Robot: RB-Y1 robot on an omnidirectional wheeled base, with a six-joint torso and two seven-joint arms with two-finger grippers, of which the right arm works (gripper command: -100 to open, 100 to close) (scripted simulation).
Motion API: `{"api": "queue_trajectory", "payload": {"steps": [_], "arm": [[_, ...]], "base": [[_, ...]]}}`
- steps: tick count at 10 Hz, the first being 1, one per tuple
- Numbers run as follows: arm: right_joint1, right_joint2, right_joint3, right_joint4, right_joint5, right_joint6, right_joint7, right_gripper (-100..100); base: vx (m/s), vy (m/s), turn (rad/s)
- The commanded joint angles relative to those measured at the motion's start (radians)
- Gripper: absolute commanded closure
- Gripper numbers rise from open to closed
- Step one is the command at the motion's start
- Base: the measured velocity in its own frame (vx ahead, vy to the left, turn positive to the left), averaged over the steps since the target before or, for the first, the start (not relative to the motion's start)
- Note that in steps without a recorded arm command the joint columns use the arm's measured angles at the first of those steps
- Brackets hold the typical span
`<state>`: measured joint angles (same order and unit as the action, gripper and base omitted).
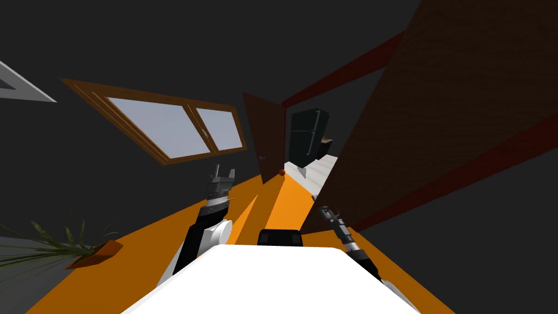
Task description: Pull the door open
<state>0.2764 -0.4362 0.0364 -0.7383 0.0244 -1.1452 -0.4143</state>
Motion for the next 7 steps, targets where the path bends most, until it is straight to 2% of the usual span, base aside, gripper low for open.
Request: {"api": "queue_trajectory", "payload": {"steps": [1,3,4,6,7], "arm": [[0.021,-0.010,0.022,0.005,0.017,-0.047,-0.013,100],[0.048,-0.021,0.042,-0.003,0.033,-0.084,-0.024,100],[0.048,-0.021,0.042,-0.003,0.033,-0.084,-0.024,100],[0.065,-0.028,0.054,-0.008,0.043,-0.107,-0.031,100],[0.051,-0.035,0.042,-0.014,0.034,-0.089,-0.032,100]], "base": [[-0.040,-0.065,-0.059],[-0.047,-0.011,0.027],[0.000,0.000,0.000],[-0.003,0.002,-0.008],[0.000,0.000,0.000]]}}
